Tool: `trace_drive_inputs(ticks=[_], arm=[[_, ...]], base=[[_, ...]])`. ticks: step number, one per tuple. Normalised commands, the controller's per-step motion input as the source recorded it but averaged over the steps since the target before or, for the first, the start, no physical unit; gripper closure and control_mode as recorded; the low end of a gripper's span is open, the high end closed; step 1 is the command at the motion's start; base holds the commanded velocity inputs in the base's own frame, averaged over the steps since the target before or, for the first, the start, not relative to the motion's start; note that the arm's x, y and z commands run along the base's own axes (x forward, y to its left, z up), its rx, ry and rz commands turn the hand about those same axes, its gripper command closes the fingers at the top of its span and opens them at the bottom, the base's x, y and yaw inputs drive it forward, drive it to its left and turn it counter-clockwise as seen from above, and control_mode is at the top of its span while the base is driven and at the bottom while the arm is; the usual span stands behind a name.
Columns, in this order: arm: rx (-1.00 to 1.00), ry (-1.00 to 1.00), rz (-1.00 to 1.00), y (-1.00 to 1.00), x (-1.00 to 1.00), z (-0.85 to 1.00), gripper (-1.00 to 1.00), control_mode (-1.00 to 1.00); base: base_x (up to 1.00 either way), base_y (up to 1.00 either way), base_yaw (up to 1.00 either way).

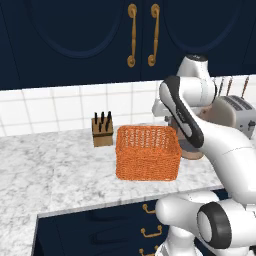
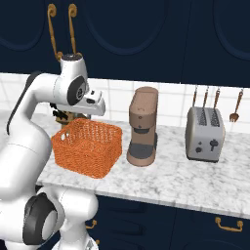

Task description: Open the cabinet, pick up the bread from the cabinet and place it in the basket. Then move the basket to the dining counter.

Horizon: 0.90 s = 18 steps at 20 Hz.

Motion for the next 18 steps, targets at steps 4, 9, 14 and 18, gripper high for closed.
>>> trace_drive_inputs(ticks=[4, 9, 14, 18], arm=[[0.04, -0.09, 0.0, 0.0, -0.52, 0.0, -1.0, -1.0], [0.01, -0.3, 0.01, 0.09, -0.61, 0.06, -1.0, -1.0], [0.0, -0.34, 0.03, 0.0, -0.12, 0.48, -1.0, -1.0], [0.0, -0.21, 0.0, 0.0, 0.0, 0.83, -1.0, -1.0]], base=[[0.0, 0.0, 0.0], [0.0, 0.0, 0.0], [0.0, 0.0, 0.0], [0.0, 0.0, 0.0]])
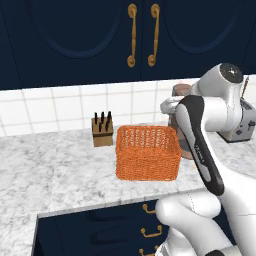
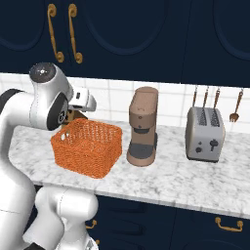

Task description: Open the cabinet, pick up the bread from the cabinet and place it in the basket. Then move the basket to the dining counter.

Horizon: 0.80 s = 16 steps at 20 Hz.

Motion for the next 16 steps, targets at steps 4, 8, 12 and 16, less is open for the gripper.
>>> trace_drive_inputs(ticks=[4, 8, 12, 16], arm=[[-0.05, -0.17, 0.0, 0.22, 0.23, 0.91, -1.0, -1.0], [-0.09, 0.0, -0.04, 0.14, 0.35, 0.96, -1.0, -1.0], [-0.09, 0.03, -0.01, 0.0, 0.37, 0.92, -1.0, -1.0], [-0.05, -0.19, -0.11, 0.01, 0.36, 0.54, -1.0, -1.0]], base=[[0.0, 0.0, 0.0], [0.0, 0.0, 0.0], [0.0, 0.0, 0.0], [0.0, 0.0, 0.0]])
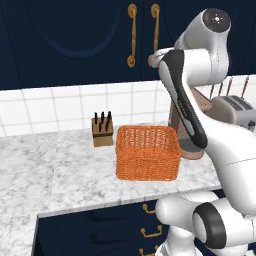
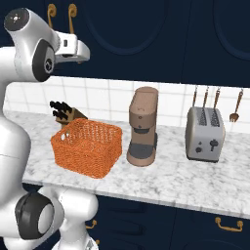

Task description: Open the cabinet, pick up the bread from the cabinet and place it in the basket. Then move the basket to the dining counter.

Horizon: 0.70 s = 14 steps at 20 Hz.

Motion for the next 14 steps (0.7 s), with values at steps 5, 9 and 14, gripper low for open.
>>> trace_drive_inputs(ticks=[5, 9, 14], arm=[[0.02, -0.09, -0.14, 0.08, 0.28, 0.16, -1.0, -1.0], [0.11, 0.0, -0.14, 0.09, 0.33, 0.11, -1.0, -1.0], [0.2, 0.0, -0.02, 0.27, 0.67, 0.39, -1.0, -1.0]], base=[[0.0, 0.0, 0.0], [0.0, 0.0, 0.0], [0.0, 0.0, 0.0]])
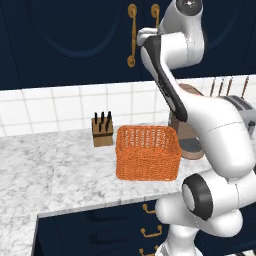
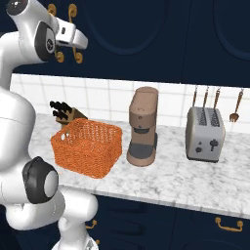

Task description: Open the cabinet, pick up the bread from the cabinet and place it in the basket. Then move the basket to the dining counter.

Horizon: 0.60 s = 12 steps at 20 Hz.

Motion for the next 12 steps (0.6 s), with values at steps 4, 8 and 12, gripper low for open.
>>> trace_drive_inputs(ticks=[4, 8, 12], arm=[[0.2, -0.06, 0.0, 0.04, 0.34, 0.0, -1.0, -1.0], [0.13, -0.07, 0.0, 0.0, 0.16, -0.04, -1.0, -1.0], [0.14, -0.04, 0.0, 0.0, 0.36, -0.17, -1.0, -1.0]], base=[[0.0, 0.0, 0.0], [0.0, 0.0, 0.0], [0.0, 0.0, 0.0]])
